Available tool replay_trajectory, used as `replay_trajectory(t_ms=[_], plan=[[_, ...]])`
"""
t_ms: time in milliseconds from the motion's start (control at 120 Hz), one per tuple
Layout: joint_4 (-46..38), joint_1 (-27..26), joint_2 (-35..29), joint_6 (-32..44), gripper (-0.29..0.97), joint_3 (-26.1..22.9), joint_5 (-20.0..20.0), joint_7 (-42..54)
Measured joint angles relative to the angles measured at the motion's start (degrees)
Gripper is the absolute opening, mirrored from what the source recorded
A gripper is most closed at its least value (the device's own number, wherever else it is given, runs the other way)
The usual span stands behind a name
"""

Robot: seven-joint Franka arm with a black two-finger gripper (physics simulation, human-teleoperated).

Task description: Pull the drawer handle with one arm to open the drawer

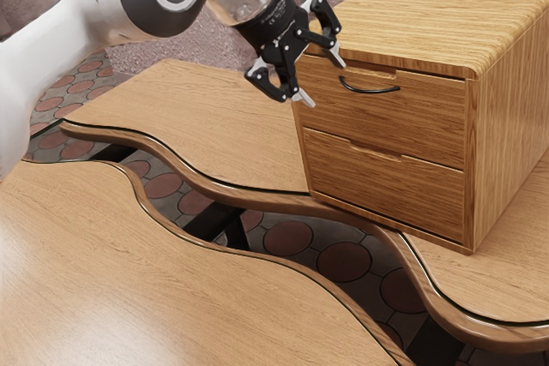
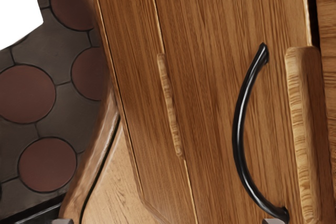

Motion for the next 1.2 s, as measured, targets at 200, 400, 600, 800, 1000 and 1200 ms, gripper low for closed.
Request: replay_trajectory(t_ms=[200, 400, 600, 800, 1000, 1200], plan=[[-0.1, -0.5, 2.1, 2.9, 0.31, 1.2, 0.2, 1.6], [0.0, -0.4, 3.6, 4.9, 0.23, 1.8, 0.2, 3.0], [0.3, -0.7, 4.4, 6.8, 0.20, 1.6, 0.1, 4.2], [0.4, -0.7, 5.3, 7.9, 0.19, 1.4, 0.1, 5.2], [1.0, -0.7, 6.1, 8.4, 0.18, 1.4, 0.0, 5.9], [1.1, -0.7, 6.7, 8.9, 0.17, 1.4, 0.0, 6.5]])
